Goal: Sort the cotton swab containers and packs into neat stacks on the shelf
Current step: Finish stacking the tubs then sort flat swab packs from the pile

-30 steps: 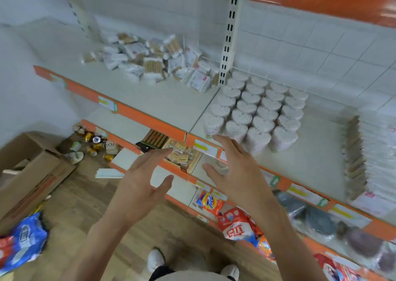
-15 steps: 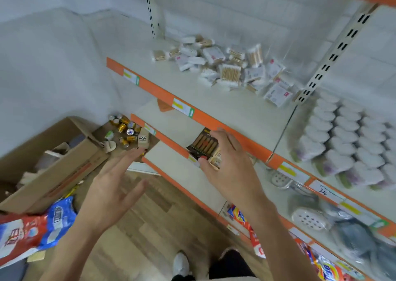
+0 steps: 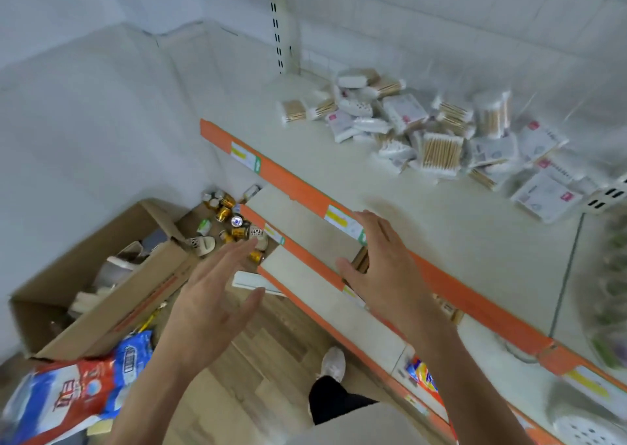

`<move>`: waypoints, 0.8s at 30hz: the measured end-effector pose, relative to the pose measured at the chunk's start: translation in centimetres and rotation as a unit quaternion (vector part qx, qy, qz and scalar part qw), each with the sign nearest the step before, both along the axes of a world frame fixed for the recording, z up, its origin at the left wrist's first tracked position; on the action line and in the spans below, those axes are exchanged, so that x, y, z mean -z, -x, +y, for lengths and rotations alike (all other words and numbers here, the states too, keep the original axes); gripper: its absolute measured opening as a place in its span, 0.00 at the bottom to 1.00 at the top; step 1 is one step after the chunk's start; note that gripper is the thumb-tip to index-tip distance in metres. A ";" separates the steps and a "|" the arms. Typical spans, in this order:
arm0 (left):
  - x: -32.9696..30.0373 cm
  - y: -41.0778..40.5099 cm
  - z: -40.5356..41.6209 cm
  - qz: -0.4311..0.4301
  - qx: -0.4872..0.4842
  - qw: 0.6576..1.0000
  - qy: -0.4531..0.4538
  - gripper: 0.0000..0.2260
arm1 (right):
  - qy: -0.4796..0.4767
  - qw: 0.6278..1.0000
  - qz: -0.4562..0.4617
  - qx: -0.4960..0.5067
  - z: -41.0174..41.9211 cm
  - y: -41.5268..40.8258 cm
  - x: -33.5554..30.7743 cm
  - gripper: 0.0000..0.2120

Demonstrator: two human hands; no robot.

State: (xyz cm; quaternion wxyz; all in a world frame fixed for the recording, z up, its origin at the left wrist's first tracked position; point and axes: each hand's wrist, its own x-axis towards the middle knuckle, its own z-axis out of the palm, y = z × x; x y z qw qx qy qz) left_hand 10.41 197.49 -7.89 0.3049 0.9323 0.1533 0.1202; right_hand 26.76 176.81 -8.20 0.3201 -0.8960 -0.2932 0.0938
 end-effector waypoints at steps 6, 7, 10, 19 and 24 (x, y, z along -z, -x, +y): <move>-1.8 -6.7 5.8 -0.009 -0.023 1.000 0.007 0.28 | 0.025 0.999 -0.017 -0.022 5.4 -7.0 -0.3 0.31; -1.9 -7.6 6.5 -0.009 -0.025 1.000 0.012 0.28 | 0.037 0.999 -0.025 -0.027 6.3 -8.0 -0.4 0.31; -2.1 -10.1 8.5 -0.013 -0.008 1.000 0.021 0.28 | 0.059 0.997 -0.037 -0.035 8.9 -10.6 -0.4 0.32; -0.7 -19.1 17.9 0.011 0.101 0.994 0.043 0.27 | 0.109 0.985 -0.135 0.028 17.2 -17.2 0.1 0.29; 0.0 -24.2 23.4 0.005 0.178 0.982 0.068 0.28 | 0.171 0.956 -0.224 0.085 21.8 -22.7 0.8 0.28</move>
